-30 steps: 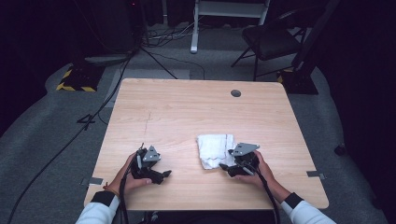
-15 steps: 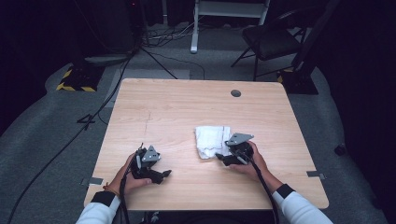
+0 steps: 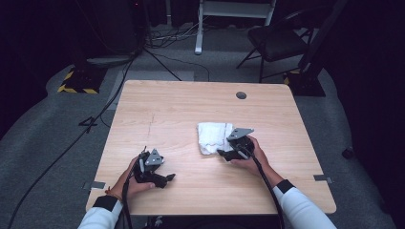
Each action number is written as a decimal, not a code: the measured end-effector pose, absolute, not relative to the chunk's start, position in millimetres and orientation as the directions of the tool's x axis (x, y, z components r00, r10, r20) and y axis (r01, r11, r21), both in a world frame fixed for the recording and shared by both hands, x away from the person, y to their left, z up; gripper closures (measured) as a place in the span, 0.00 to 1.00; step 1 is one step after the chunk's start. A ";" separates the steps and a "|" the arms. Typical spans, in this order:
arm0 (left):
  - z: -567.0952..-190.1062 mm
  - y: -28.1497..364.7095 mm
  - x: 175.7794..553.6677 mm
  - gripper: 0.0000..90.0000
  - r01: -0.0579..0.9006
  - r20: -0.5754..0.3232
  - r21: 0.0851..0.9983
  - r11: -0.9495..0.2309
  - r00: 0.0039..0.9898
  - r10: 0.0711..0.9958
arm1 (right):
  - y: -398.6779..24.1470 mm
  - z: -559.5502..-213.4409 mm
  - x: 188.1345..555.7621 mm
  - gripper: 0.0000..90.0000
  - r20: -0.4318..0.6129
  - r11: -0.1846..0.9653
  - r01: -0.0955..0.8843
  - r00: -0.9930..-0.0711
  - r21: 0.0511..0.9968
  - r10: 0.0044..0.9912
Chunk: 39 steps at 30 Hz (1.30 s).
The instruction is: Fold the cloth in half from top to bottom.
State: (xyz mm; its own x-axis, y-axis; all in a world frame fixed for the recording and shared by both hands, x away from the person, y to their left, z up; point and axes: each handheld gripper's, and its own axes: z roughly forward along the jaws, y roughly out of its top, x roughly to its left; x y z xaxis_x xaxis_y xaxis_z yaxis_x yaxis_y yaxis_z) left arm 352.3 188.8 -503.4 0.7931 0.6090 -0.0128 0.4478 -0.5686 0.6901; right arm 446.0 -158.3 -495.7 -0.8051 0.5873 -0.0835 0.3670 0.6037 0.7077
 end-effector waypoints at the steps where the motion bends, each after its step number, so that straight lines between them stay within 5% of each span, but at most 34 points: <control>1: -503.5 188.8 352.3 0.18 0.448 -0.013 0.691 -0.568 0.793 0.609 | -158.4 -495.2 445.5 0.34 -0.085 0.606 0.366 -0.806 0.706 0.586; 39: -503.4 188.7 351.4 0.18 0.453 -0.012 0.690 -0.565 0.788 0.616 | -216.7 -451.8 394.1 0.34 -0.204 0.707 0.258 -0.843 0.658 0.498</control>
